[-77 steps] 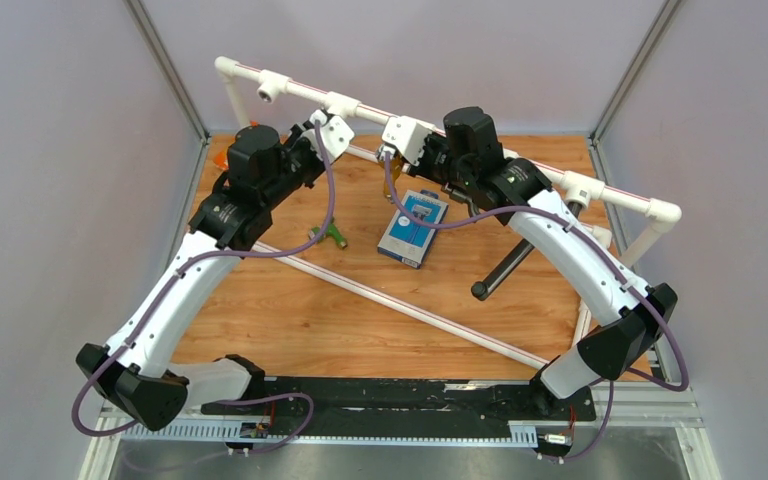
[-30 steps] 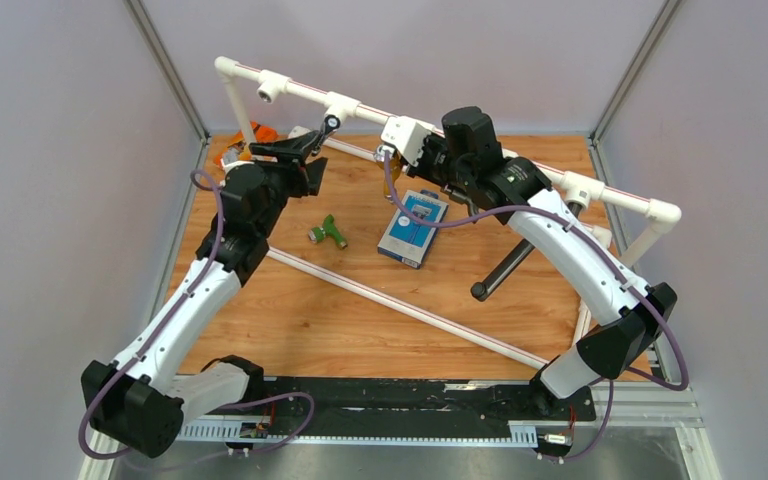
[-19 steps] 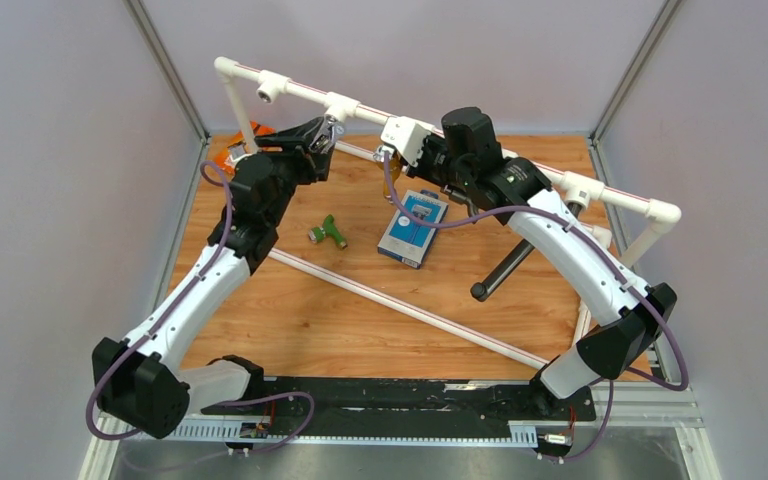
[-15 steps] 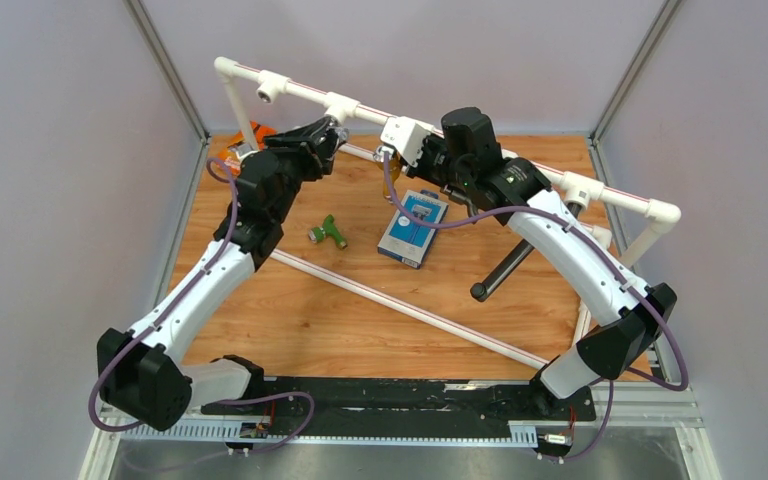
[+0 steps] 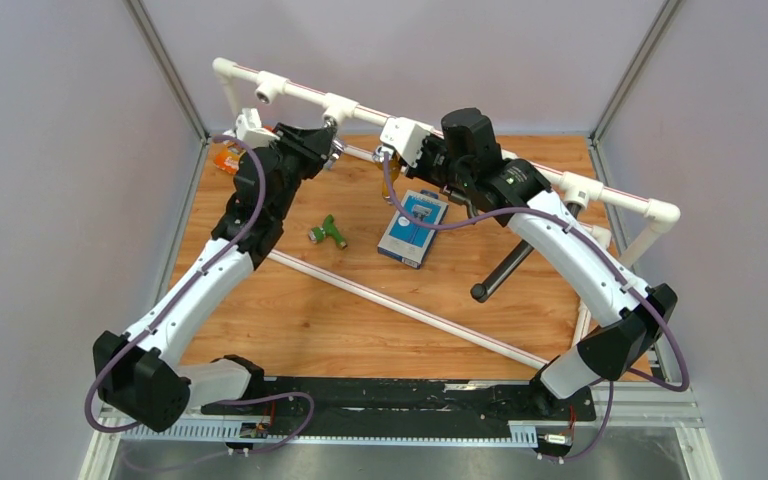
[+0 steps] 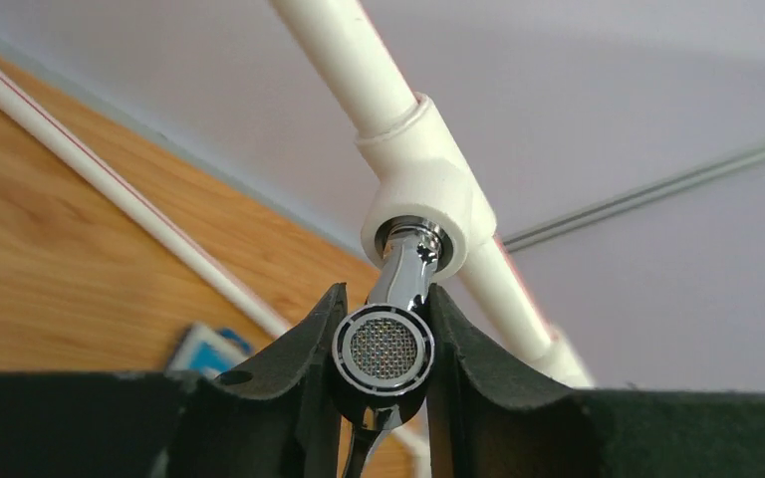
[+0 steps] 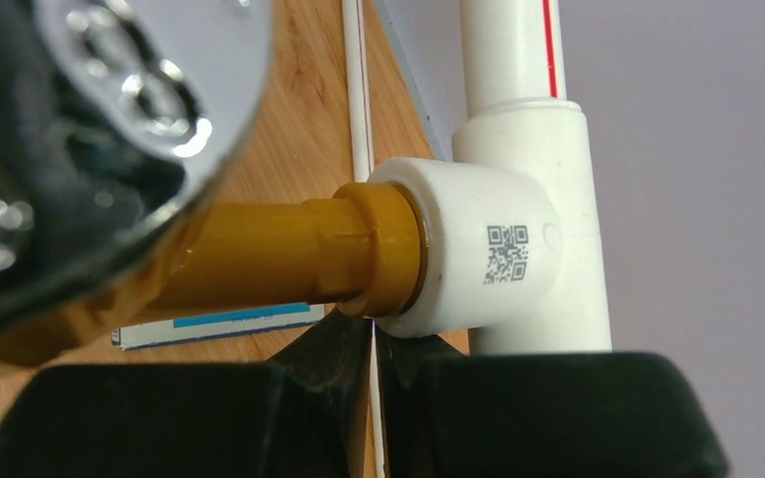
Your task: Install the water faucets
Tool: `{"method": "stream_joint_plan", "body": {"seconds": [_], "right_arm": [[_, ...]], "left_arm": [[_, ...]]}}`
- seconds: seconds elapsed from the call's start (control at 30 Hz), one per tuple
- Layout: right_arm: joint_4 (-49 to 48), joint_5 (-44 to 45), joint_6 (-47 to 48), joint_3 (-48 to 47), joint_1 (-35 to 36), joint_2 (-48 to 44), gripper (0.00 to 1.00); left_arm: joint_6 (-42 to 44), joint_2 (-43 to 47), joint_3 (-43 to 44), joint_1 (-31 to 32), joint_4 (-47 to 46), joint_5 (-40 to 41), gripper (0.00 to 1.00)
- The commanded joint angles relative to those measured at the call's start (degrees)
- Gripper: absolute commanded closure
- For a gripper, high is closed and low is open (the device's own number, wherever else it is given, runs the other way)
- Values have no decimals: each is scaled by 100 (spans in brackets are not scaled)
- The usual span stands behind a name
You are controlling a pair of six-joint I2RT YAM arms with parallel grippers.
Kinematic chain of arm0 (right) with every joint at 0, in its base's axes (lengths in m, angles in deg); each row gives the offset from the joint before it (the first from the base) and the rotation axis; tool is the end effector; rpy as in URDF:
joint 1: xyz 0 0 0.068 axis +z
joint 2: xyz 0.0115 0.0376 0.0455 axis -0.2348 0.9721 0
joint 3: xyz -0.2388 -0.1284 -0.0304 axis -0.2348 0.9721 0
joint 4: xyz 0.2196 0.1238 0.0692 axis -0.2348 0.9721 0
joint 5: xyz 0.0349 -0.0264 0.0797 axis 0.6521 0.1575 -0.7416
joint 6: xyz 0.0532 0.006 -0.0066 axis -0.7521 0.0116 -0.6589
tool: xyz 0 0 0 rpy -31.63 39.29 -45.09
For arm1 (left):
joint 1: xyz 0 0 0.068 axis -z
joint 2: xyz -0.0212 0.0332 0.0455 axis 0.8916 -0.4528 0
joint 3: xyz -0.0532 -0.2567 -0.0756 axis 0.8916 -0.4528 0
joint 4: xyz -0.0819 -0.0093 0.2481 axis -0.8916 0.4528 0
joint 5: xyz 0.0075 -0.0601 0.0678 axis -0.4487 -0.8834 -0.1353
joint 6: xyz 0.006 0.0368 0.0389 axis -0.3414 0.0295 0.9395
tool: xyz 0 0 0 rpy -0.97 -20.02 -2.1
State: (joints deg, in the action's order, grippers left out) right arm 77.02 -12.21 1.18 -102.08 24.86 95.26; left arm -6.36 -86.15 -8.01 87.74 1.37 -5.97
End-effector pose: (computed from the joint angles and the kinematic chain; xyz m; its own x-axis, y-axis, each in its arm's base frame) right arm 0.2682 0.2140 0.4234 0.1718 -0.7419 -0.6481 -0.7166 0.3573 -0.5990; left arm 0.2640 -0.1127 0.3924 -0.1858 -0.9267 -0.3265 0.1039 0.3119 -0.9444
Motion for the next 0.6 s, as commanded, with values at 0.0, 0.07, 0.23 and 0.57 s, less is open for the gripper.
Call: {"method": "stream_joint_plan", "body": {"seconds": [0.0, 0.07, 0.23, 0.57], "right_arm": [[559, -116, 28, 305, 85, 224, 89], [559, -116, 20, 314, 94, 233, 89], [559, -99, 20, 323, 85, 215, 89], [550, -107, 11, 349, 85, 180, 89]], "left_arm": [[5727, 202, 651, 161, 520, -235, 90], [8100, 123, 949, 476, 1232, -307, 89], [13439, 262, 399, 1311, 1352, 563, 85], [11897, 974, 379, 1348, 1016, 151, 28]]}}
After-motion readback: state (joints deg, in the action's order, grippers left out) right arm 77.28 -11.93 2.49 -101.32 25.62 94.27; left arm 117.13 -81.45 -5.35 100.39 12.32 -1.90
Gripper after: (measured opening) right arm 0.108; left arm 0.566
